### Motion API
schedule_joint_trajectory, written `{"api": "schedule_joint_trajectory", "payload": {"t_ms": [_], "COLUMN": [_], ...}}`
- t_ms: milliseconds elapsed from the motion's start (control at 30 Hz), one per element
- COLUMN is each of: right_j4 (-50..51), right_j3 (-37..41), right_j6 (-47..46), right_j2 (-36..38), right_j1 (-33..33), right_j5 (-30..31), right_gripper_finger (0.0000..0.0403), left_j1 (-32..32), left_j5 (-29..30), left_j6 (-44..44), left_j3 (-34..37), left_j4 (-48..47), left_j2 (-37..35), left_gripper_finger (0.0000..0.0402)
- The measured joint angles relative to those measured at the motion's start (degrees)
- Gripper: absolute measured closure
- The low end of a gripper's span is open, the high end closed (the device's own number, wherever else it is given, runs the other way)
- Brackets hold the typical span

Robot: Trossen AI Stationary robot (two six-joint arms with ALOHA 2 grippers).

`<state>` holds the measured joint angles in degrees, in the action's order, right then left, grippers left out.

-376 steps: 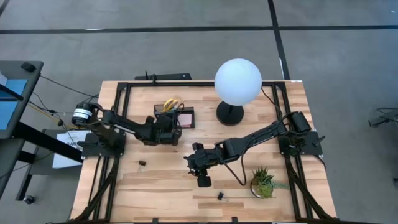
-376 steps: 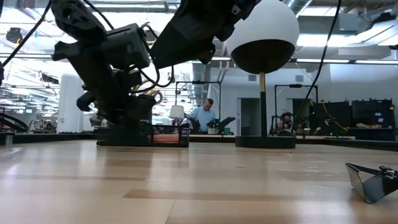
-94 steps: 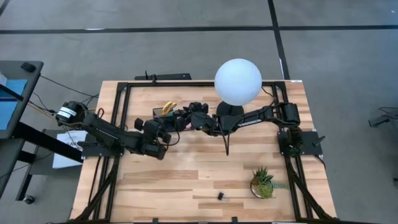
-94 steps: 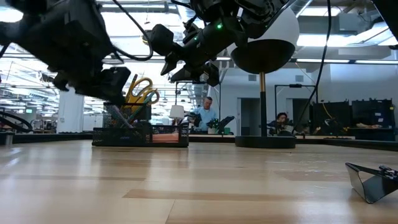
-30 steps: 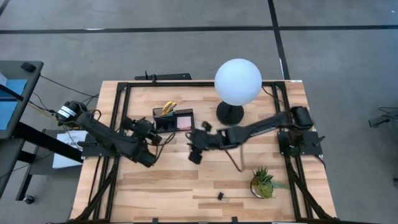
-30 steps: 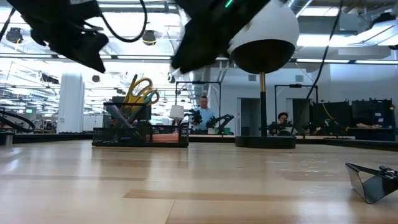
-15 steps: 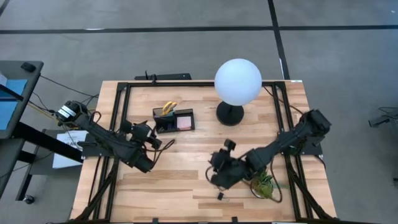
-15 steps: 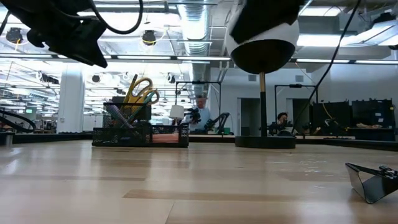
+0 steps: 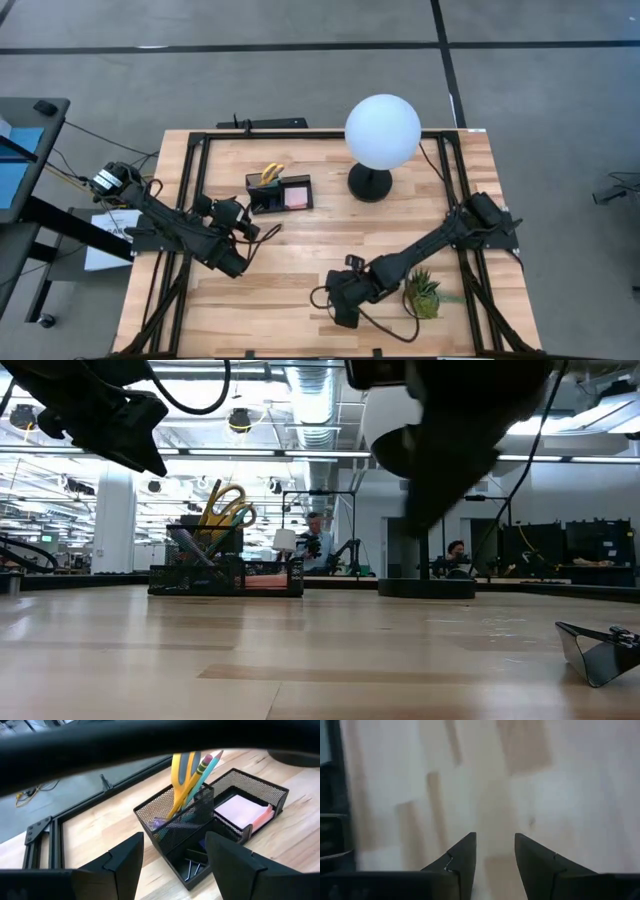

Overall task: Pick and place office supplies into organizer
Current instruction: Put the black binder clip into the black desk organizer

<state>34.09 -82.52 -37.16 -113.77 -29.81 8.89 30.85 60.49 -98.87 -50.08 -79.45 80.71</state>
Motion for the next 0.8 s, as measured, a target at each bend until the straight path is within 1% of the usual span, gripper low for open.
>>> {"api": "schedule_joint_trajectory", "payload": {"t_ms": [100,167,300,400,500,600,733,800], "right_j4": [3.44,6.24,12.4,20.01,23.37,20.32,11.52,12.12], "right_j3": [-1.81,-2.5,-2.75,-2.64,-2.61,-2.6,-2.72,-3.05], "right_j6": [-5.25,-5.8,-8.69,-13.05,-15.16,-13.48,-6.24,-4.81], "right_j2": [0.19,0.48,1.31,2.04,2.02,2.02,2.05,2.09], "right_j1": [1.15,1.04,-0.58,-2.2,-3.73,-5.0,-5.95,-6.57], "right_j5": [-7.94,-10.02,-10.65,-10.26,-5.95,-2.46,-4.59,-4.59], "right_gripper_finger": [0.0276,0.0276,0.0276,0.0276,0.0276,0.0276,0.0271,0.0263], "left_j1": [0.1,0.35,0.86,1.24,1.36,1.36,1.36,1.36], "left_j5": [-0.1,-0.05,-0.03,-0.03,0.0,0.0,0.0,0.0], "left_j6": [0.0,0.02,0.02,0.02,-0.05,-0.44,-1.14,-1.19], "left_j3": [0.02,0.02,0.02,0.02,0.04,0.04,0.04,0.04], "left_j4": [0.44,0.63,0.75,0.78,0.86,0.95,1.11,1.21], "left_j2": [0.02,0.02,0.03,0.04,0.04,0.04,0.04,0.04], "left_gripper_finger": [0.0194,0.0194,0.0194,0.0194,0.0194,0.0194,0.0194,0.0194]}}
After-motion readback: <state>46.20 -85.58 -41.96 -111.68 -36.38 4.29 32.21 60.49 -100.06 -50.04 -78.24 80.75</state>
